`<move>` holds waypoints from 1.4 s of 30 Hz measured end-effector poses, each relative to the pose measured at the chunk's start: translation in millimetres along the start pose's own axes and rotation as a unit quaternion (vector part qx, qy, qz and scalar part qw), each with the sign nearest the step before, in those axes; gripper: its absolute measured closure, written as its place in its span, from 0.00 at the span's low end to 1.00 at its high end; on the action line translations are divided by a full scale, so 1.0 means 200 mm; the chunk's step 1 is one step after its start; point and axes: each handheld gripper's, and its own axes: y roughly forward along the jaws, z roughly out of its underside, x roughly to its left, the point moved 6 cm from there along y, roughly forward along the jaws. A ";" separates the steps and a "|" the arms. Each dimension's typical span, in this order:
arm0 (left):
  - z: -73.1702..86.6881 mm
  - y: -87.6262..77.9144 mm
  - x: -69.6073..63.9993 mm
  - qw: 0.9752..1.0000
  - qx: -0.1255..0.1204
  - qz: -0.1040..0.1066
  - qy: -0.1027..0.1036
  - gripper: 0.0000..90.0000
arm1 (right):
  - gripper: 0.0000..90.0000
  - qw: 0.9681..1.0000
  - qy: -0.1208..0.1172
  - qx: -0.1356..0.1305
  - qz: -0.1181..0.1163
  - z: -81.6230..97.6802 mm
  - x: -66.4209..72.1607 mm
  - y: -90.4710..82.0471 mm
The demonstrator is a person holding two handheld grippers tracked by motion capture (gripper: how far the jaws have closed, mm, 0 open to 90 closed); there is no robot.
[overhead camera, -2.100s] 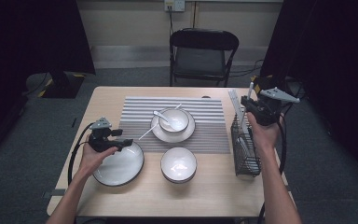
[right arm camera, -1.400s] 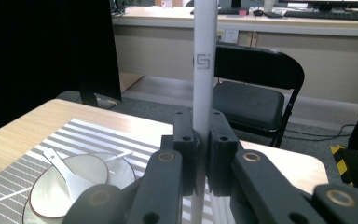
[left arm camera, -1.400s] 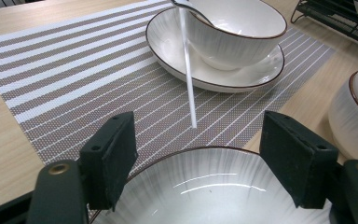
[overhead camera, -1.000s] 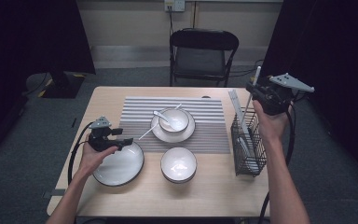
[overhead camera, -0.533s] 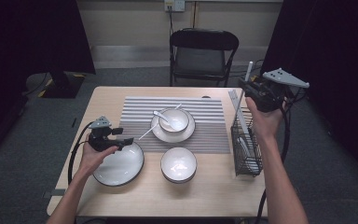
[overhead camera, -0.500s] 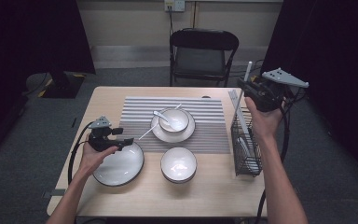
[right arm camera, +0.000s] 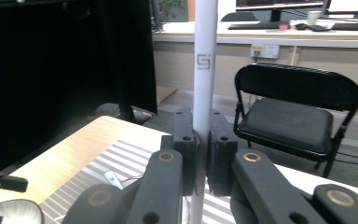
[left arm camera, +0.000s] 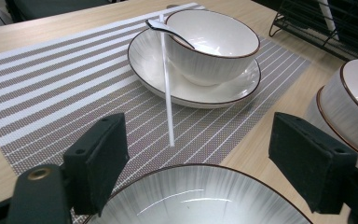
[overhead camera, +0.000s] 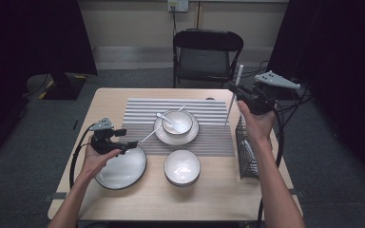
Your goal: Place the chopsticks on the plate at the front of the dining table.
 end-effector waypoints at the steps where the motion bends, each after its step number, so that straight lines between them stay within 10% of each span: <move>1: 0.00 0.00 0.00 1.000 -0.003 0.002 -0.002 0.21 | 0.94 1.000 -0.001 0.002 -0.003 0.00 0.01 0.01; 42: -0.14 0.06 -0.16 0.999 -0.037 0.032 0.015 0.23 | 0.94 0.992 -0.004 0.021 -0.122 0.08 0.44 0.29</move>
